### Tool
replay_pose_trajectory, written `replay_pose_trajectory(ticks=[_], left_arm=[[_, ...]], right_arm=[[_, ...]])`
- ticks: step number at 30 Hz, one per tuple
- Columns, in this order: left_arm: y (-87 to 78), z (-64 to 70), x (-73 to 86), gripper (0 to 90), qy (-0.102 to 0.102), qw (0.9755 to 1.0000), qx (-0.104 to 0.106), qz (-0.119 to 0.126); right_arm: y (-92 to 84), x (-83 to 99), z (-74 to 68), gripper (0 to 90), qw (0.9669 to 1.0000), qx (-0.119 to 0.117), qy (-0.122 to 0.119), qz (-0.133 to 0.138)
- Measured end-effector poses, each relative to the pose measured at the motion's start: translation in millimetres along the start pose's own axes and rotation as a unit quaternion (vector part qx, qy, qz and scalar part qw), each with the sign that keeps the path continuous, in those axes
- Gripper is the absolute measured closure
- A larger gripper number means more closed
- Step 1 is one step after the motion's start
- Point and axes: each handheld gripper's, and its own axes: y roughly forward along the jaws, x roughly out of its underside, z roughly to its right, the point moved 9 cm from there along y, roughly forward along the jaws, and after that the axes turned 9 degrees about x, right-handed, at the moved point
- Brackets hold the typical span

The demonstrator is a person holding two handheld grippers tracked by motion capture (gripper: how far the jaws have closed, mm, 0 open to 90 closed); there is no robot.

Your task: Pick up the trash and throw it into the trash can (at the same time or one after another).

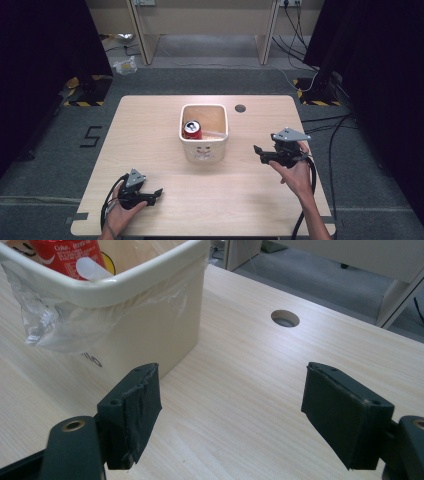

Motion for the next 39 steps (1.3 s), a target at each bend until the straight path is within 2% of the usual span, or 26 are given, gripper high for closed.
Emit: replay_pose_trajectory(ticks=[20, 39], left_arm=[[0.1, 0.0, 0.0, 13.5, 0.0, 1.0, 0.0, 0.0], [0.0, 0.0, 0.0, 13.5, 0.0, 1.0, 0.0, 0.0]], right_arm=[[0.3, 28.5, -2.1, 23.4, 0.9998, -0.006, 0.019, -0.008], [0.8, 47.7, -5.1, 23.4, 0.9994, -0.011, 0.032, -0.011]])
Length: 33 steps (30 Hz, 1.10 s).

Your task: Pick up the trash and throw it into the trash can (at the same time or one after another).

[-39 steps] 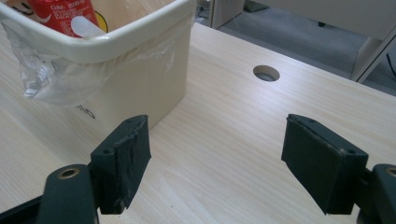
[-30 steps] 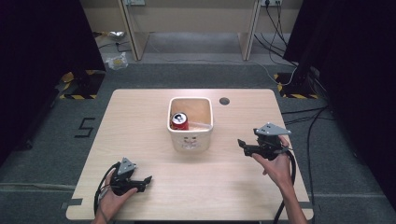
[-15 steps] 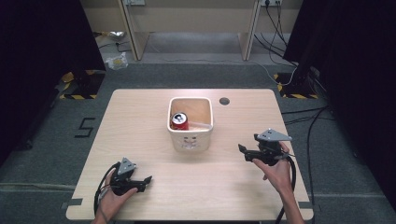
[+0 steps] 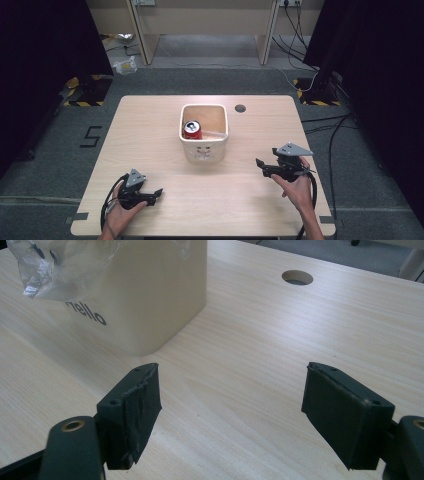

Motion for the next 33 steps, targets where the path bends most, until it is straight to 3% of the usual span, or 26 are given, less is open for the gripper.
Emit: replay_pose_trajectory(ticks=[33], left_arm=[[0.0, 0.0, 0.0, 13.6, 0.0, 1.0, 0.0, 0.0]], right_arm=[[5.1, 39.4, -7.4, 23.4, 0.9994, -0.006, -0.005, -0.033]])
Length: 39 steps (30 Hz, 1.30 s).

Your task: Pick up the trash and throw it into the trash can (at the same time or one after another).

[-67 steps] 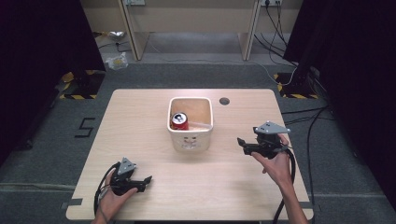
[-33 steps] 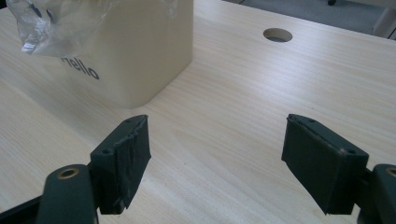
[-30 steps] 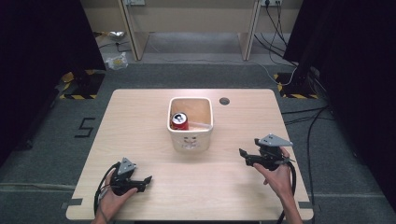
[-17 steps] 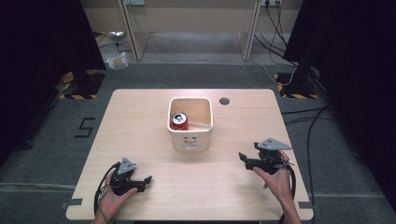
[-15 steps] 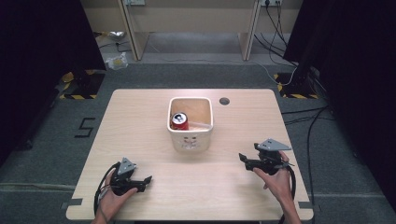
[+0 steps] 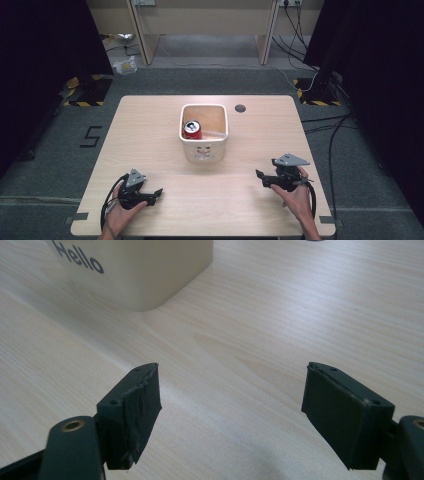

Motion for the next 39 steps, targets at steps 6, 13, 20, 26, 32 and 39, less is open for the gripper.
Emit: replay_pose_trajectory(ticks=[6, 13, 20, 26, 32, 39], left_arm=[[-0.1, 0.0, 0.1, 13.5, 0.0, 1.0, 0.0, -0.001], [-0.1, 0.0, 0.1, 13.5, 0.0, 1.0, 0.0, -0.001], [0.0, 0.0, 0.0, 13.5, 0.0, 1.0, 0.0, 0.0], [-0.1, 0.0, 0.1, 13.5, 0.0, 1.0, 0.0, -0.001], [-0.1, 0.0, 0.1, 13.5, 0.0, 1.0, 0.0, -0.001], [0.0, 0.0, 0.0, 13.5, 0.0, 1.0, 0.0, 0.0]], right_arm=[[0.7, 6.8, -0.9, 23.4, 1.0, -0.002, 0.002, -0.007], [0.7, 16.1, -1.7, 23.0, 0.9999, 0.0, -0.001, -0.016], [1.5, 26.7, -7.0, 22.9, 0.9996, -0.004, -0.005, -0.028], [1.6, 32.6, -10.3, 22.6, 0.9993, -0.001, -0.013, -0.035], [2.8, 41.2, -14.0, 22.6, 0.999, -0.002, -0.016, -0.043], [3.8, 51.2, -18.6, 21.6, 0.998, -0.001, -0.026, -0.058]])
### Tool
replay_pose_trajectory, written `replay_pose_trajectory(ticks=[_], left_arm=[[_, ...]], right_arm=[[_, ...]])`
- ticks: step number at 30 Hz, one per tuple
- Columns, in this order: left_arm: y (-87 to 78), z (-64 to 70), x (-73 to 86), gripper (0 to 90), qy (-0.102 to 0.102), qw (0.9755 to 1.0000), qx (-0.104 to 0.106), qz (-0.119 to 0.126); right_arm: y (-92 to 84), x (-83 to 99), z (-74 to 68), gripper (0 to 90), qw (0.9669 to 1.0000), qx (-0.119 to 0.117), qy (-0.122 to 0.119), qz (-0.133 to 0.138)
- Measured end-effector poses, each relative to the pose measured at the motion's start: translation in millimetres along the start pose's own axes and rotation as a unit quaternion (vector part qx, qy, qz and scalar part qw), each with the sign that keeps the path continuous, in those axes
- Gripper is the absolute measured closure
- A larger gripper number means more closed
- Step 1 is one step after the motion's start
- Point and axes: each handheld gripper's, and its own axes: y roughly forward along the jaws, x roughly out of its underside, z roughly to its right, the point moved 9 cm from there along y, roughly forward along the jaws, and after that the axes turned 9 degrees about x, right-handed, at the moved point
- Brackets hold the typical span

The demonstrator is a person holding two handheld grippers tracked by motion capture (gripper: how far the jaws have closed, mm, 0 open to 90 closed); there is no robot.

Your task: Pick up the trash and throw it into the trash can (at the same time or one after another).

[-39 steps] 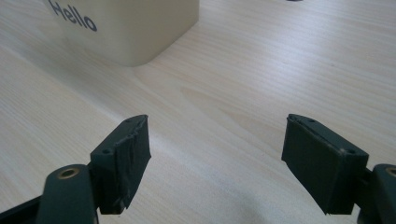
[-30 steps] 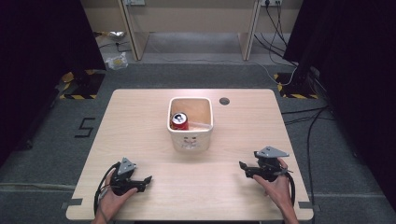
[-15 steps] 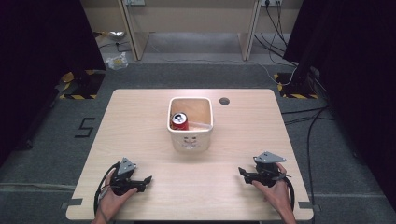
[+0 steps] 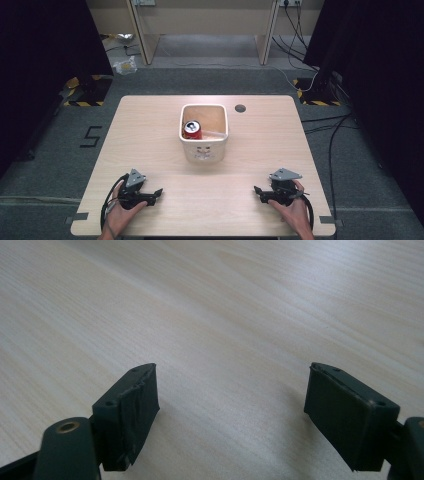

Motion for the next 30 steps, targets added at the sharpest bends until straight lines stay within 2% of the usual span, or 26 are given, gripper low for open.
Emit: replay_pose_trajectory(ticks=[6, 11, 16, 30], left_arm=[[-0.1, 0.0, 0.0, 13.5, 0.0, 1.0, 0.0, 0.0], [0.0, 0.0, 0.0, 13.5, 0.0, 1.0, 0.0, 0.0], [0.0, 0.0, 0.0, 13.5, 0.0, 1.0, 0.0, 0.0], [0.0, 0.0, 0.0, 13.5, 0.0, 1.0, 0.0, 0.0]], right_arm=[[-0.4, 2.8, -1.6, 20.4, 1.0, 0.0, 0.0, 0.0], [-1.1, 4.8, -4.9, 15.2, 1.0, -0.003, -0.003, -0.002], [-1.1, 5.1, -4.9, 14.5, 1.0, 0.004, -0.002, -0.003], [-0.8, 5.1, -5.7, 13.6, 1.0, 0.003, -0.001, -0.004]])
